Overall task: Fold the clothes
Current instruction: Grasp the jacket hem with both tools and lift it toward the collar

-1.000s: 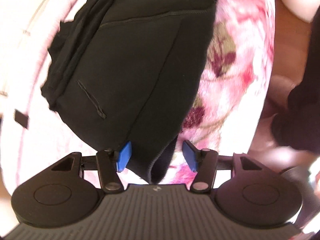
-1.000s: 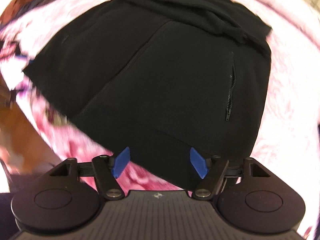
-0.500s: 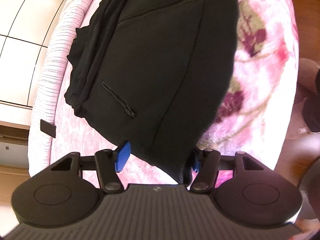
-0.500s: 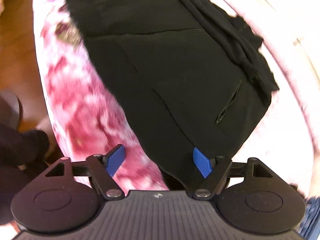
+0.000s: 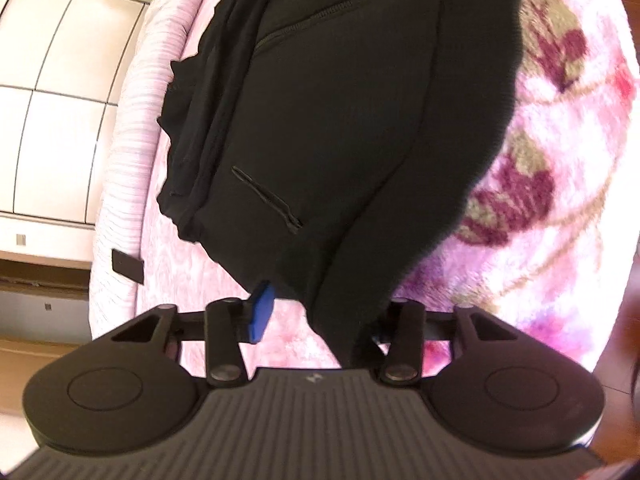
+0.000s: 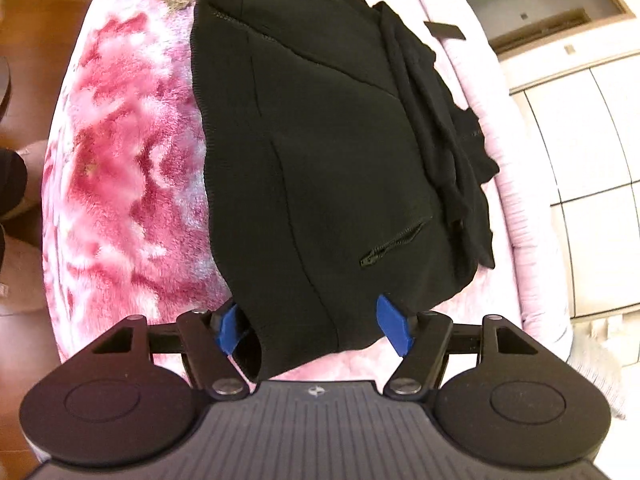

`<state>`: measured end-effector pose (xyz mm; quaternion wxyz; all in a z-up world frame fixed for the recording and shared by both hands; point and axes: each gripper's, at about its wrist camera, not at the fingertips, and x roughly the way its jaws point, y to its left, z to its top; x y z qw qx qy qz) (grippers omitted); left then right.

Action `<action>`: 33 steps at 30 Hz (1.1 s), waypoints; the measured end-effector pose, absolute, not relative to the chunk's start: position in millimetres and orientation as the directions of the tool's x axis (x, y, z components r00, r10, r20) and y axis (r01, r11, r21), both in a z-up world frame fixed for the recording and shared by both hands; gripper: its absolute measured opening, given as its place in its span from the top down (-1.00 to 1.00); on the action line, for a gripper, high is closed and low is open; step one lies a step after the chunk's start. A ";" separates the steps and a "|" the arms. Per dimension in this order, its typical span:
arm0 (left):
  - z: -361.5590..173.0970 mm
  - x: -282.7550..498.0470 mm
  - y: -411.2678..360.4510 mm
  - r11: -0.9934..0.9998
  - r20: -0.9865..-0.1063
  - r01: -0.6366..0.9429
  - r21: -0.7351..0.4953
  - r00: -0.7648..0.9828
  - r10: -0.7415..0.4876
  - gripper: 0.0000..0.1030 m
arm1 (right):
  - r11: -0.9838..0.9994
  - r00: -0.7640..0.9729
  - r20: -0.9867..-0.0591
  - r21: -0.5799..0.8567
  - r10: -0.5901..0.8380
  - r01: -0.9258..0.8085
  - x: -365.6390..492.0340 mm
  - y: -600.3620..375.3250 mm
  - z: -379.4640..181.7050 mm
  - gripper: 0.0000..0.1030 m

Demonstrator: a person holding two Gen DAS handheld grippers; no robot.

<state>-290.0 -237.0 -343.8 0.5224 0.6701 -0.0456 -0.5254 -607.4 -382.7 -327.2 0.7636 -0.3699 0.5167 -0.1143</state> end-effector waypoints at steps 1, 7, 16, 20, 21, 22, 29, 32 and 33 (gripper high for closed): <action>-340.9 -289.8 -233.8 -0.437 -0.655 0.499 0.748 0.451 -0.607 0.32 | 0.701 0.438 -0.699 -0.687 -0.566 -0.190 -607.1 -382.9 -326.0 -0.27; -345.7 -290.4 -220.0 -0.475 -0.666 0.474 0.741 0.430 -0.610 0.35 | 0.654 0.480 -0.717 -0.681 -0.506 -0.330 -616.7 -359.3 -338.6 -0.08; -344.0 -282.6 -243.9 -0.441 -0.629 0.461 0.770 0.427 -0.650 0.68 | 0.659 0.466 -0.694 -0.703 -0.549 -0.269 -595.0 -391.8 -339.3 0.08; -337.9 -280.2 -246.9 -0.436 -0.634 0.478 0.763 0.419 -0.650 0.79 | 0.721 0.439 -0.749 -0.638 -0.497 -0.271 -594.9 -392.6 -334.7 0.82; -334.9 -279.8 -244.2 -0.442 -0.642 0.484 0.755 0.413 -0.646 0.81 | 0.733 0.435 -0.754 -0.628 -0.492 -0.260 -595.3 -391.4 -330.8 0.86; -331.7 -279.1 -241.2 -0.450 -0.651 0.489 0.747 0.406 -0.641 0.82 | 0.745 0.432 -0.760 -0.618 -0.486 -0.250 -595.2 -391.6 -326.0 0.88; -295.1 -290.3 -218.4 -0.467 -0.675 0.507 0.725 0.383 -0.631 0.84 | 0.796 0.416 -0.802 -0.554 -0.430 -0.244 -603.9 -384.4 -289.5 0.89; -278.7 -298.8 -210.6 -0.481 -0.699 0.528 0.700 0.368 -0.613 0.84 | 0.813 0.404 -0.825 -0.519 -0.396 -0.263 -617.1 -376.2 -276.6 0.89; -273.8 -300.2 -208.2 -0.489 -0.707 0.530 0.693 0.365 -0.606 0.84 | 0.817 0.406 -0.827 -0.514 -0.389 -0.262 -618.8 -378.5 -269.1 0.89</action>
